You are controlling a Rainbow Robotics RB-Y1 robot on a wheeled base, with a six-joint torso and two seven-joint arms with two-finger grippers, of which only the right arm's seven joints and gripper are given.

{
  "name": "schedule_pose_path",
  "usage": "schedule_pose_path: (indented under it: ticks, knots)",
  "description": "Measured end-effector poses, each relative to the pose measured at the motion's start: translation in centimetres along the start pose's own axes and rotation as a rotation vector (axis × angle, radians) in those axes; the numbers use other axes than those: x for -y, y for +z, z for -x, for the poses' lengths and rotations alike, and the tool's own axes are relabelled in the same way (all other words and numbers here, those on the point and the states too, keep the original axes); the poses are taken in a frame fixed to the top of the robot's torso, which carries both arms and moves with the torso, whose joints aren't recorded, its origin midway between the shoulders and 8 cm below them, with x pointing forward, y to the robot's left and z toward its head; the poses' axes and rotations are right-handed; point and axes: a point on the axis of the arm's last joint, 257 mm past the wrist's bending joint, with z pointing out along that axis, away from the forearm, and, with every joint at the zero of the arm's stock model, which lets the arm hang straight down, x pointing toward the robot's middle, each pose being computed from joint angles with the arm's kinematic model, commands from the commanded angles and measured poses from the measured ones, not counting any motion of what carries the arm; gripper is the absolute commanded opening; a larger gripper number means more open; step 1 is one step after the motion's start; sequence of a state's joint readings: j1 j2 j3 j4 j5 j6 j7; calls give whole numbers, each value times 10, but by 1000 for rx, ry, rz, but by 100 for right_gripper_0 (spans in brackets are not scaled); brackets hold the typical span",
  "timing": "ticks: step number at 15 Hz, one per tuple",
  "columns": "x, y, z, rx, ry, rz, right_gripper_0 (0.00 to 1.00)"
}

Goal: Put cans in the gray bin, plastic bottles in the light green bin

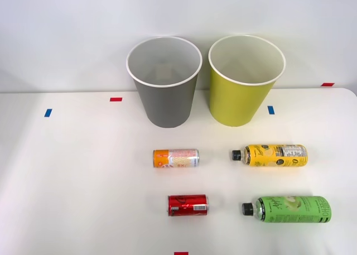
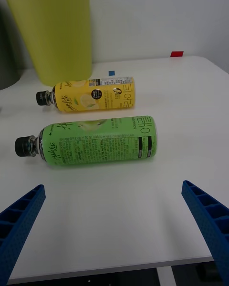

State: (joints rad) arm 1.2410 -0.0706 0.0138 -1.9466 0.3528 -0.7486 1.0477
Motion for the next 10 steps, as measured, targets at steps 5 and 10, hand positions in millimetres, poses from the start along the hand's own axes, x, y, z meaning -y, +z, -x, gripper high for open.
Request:
schedule_pose_path:
  ticks: [5,10]
  knots:
    - [0,0,0,0,0,0,100]
    - [0,0,0,0,0,0,100]
